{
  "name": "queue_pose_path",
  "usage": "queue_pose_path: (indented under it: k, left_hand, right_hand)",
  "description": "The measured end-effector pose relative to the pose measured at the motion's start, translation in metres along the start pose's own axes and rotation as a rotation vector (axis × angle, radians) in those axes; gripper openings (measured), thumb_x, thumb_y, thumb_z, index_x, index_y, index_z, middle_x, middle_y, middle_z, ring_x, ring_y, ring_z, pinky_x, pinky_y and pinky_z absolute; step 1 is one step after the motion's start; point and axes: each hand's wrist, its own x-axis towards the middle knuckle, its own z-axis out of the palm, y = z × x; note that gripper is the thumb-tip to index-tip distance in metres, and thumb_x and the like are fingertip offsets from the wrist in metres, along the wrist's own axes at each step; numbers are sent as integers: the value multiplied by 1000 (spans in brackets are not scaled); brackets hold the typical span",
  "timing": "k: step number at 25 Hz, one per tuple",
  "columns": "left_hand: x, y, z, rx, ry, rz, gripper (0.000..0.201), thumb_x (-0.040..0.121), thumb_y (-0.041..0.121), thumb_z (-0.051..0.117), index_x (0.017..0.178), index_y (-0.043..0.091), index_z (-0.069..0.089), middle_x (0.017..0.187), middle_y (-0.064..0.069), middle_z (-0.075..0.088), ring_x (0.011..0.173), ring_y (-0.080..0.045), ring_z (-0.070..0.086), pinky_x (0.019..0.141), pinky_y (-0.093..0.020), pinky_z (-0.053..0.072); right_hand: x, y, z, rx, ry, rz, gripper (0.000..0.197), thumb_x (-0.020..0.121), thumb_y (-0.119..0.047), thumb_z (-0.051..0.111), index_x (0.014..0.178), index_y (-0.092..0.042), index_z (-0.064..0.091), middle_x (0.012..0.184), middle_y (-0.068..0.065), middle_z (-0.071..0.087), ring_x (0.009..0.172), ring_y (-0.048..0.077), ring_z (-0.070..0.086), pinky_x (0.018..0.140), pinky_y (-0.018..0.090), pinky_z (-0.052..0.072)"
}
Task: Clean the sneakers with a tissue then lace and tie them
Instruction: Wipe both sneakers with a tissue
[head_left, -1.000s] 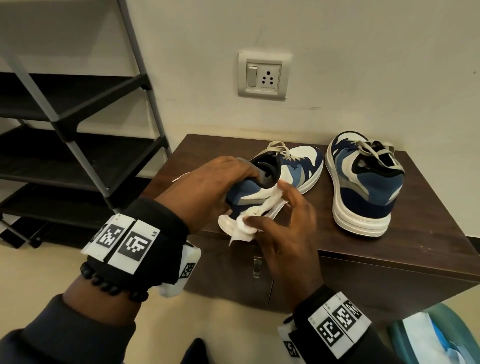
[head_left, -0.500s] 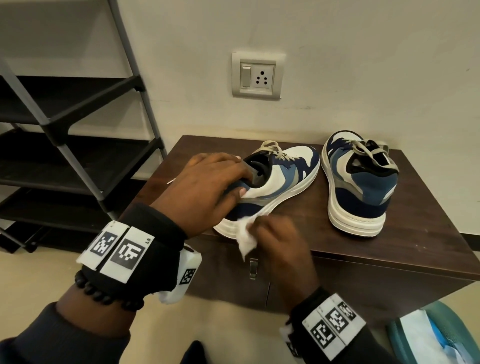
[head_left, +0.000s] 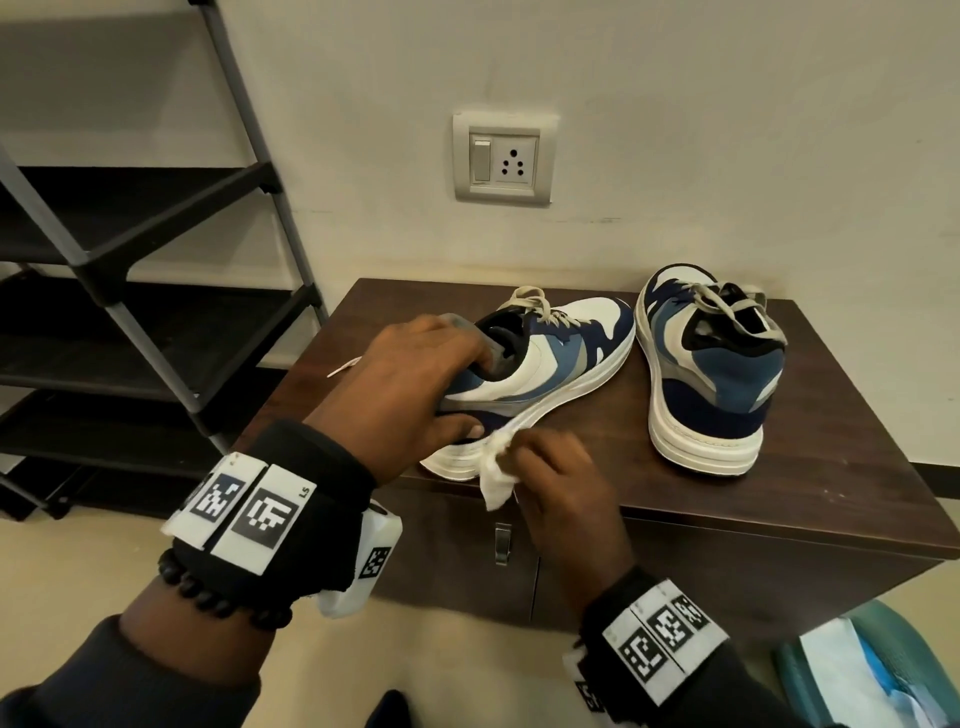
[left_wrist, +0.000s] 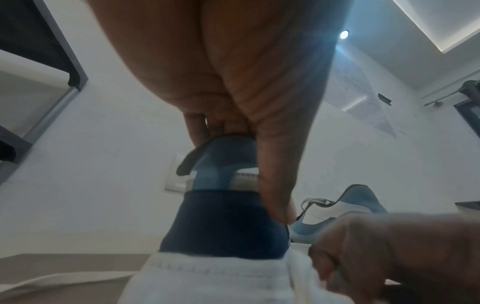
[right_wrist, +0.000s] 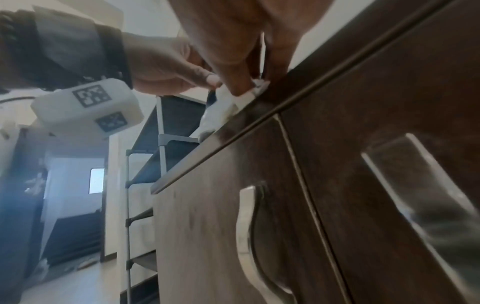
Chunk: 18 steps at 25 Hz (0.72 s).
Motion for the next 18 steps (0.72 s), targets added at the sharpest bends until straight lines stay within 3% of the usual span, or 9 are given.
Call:
queue_pose_path:
  k: [1, 3, 5, 7, 10, 11, 15, 18]
  left_hand:
    - [1, 1, 0, 28, 8, 1, 43, 70, 37, 79, 106, 26, 58, 111, 11, 60, 106, -10, 51, 87, -25, 35]
    - [4, 4, 0, 58, 20, 5, 36, 75, 44, 70, 105, 26, 60, 107, 11, 62, 105, -12, 52, 87, -27, 35]
    - [5, 7, 3, 103, 25, 12, 29, 80, 40, 65, 106, 26, 63, 102, 11, 64, 104, -13, 52, 87, -30, 33]
    - [5, 8, 4, 129, 20, 13, 28, 81, 32, 66, 108, 26, 64, 102, 11, 64, 106, -15, 52, 88, -31, 33]
    - [4, 8, 1, 148, 0, 3, 30, 79, 30, 63, 108, 27, 64, 105, 12, 65, 111, -16, 51, 95, -37, 36]
    - [3, 10, 0, 171, 8, -2, 29, 76, 32, 60, 104, 27, 65, 102, 12, 65, 111, -17, 51, 95, -38, 36]
    - [6, 14, 1, 180, 16, -28, 27, 72, 36, 56, 94, 26, 67, 91, 10, 65, 105, -18, 52, 91, -37, 35]
    - [6, 8, 3, 154, 19, -17, 22, 73, 32, 60, 93, 24, 66, 91, 10, 64, 102, -18, 53, 89, -34, 34]
  right_hand:
    - [-2, 3, -4, 23, -4, -2, 20, 82, -10, 52, 90, -7, 69, 97, 7, 64, 86, 25, 60, 74, 26, 45]
    - [8, 6, -19, 72, 124, 65, 17, 79, 2, 58, 90, -6, 68, 97, 6, 64, 89, 23, 61, 76, 25, 46]
    - [27, 1, -28, 109, 244, 120, 20, 77, 9, 63, 91, -5, 68, 98, 6, 64, 92, 20, 60, 80, 26, 47]
    - [27, -3, -17, 75, 183, 82, 17, 77, 6, 62, 89, -5, 69, 96, 6, 64, 90, 21, 59, 77, 27, 47]
    - [8, -3, -5, 69, -30, 2, 15, 79, -8, 55, 85, -8, 69, 92, 5, 64, 85, 21, 57, 71, 30, 45]
    - [7, 0, -9, 96, -33, 28, 14, 79, -6, 56, 85, -8, 68, 92, 4, 64, 86, 20, 57, 71, 30, 44]
    - [34, -4, -31, 80, 237, 142, 22, 82, 4, 60, 100, -7, 67, 103, 6, 63, 98, 17, 57, 85, 22, 45]
    - [22, -4, -8, 33, 29, 26, 23, 84, -10, 51, 94, -6, 70, 96, 9, 65, 89, 25, 60, 76, 26, 45]
